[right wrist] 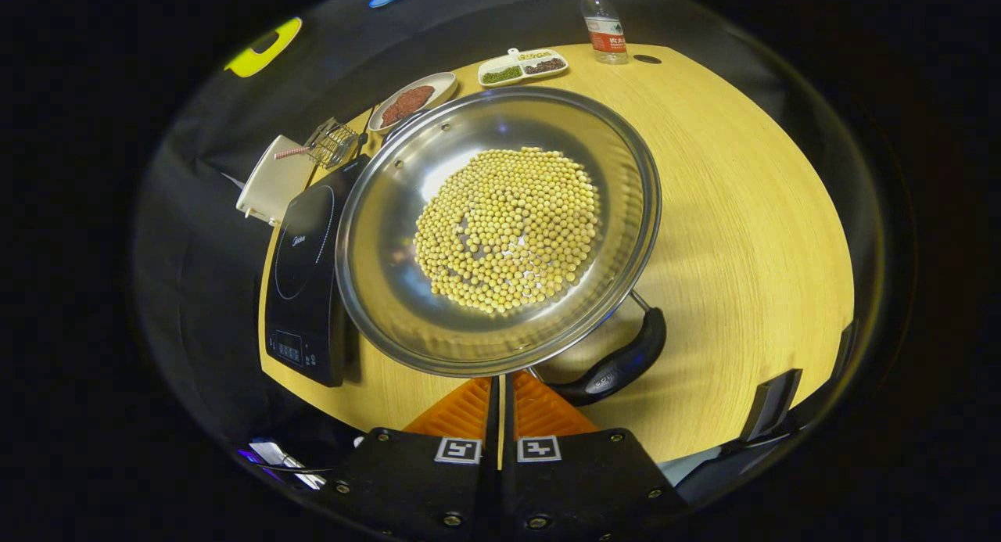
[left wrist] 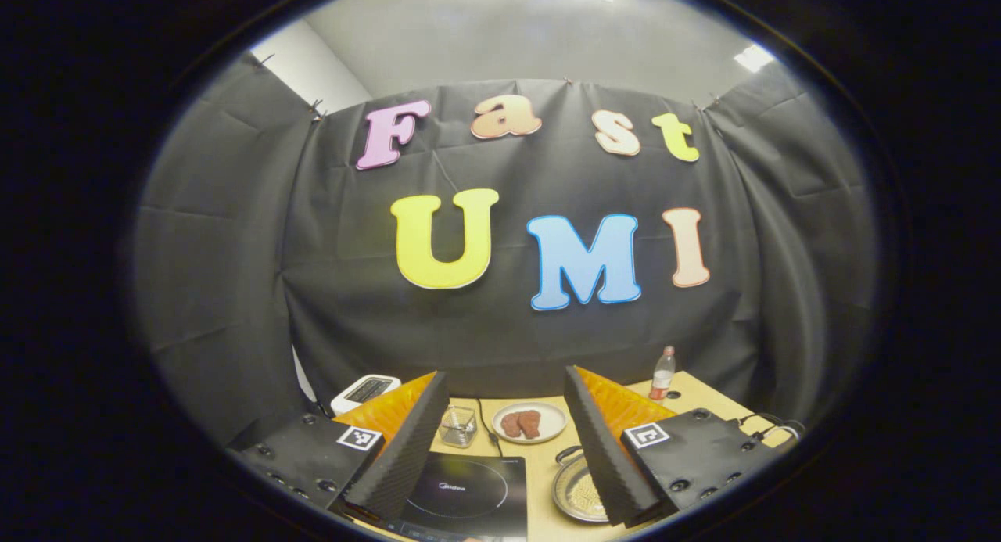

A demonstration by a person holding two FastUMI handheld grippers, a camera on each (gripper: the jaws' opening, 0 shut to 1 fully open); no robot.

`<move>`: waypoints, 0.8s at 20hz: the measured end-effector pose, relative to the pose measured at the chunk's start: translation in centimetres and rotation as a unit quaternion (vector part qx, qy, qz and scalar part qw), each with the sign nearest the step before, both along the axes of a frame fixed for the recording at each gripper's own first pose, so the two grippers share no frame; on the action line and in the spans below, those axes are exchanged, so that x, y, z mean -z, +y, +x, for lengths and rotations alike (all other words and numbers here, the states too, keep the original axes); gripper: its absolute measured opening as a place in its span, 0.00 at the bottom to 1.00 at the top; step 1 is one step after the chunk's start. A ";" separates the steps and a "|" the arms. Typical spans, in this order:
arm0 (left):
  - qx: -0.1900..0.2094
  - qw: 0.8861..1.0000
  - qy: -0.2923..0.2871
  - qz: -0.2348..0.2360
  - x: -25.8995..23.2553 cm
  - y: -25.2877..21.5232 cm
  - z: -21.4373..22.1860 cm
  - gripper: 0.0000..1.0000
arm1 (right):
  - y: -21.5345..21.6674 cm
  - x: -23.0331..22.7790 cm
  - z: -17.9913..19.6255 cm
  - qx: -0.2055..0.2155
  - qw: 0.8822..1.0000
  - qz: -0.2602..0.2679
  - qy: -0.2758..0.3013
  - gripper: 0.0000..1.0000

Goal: First push the handle of the pot to place it horizontally, then grasp the pot with both hands and set it on the induction cooktop.

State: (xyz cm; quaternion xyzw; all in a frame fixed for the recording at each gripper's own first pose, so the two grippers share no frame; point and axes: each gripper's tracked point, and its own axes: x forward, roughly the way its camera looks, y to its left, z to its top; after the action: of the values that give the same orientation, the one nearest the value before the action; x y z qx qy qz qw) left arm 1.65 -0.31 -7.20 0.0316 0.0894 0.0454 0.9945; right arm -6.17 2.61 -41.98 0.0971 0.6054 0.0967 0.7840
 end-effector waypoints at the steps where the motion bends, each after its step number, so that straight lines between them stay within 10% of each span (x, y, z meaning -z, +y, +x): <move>1: -0.001 1.000 -0.002 0.001 -0.4 -0.2 0.1 0.96 | -0.4 0.1 0.0 -0.001 1.000 -0.002 -0.001 0.02; 16: -0.013 0.999 -0.026 0.018 -2.7 -2.1 0.4 0.95 | -5.6 0.3 2.5 0.004 1.000 -0.028 -0.011 0.02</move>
State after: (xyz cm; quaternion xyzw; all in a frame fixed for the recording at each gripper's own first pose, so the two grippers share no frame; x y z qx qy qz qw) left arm 2.10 -2.42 -4.45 0.0472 0.0633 0.0612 0.9950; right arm -3.65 -2.97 -42.32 0.0767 0.5989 0.0775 0.7934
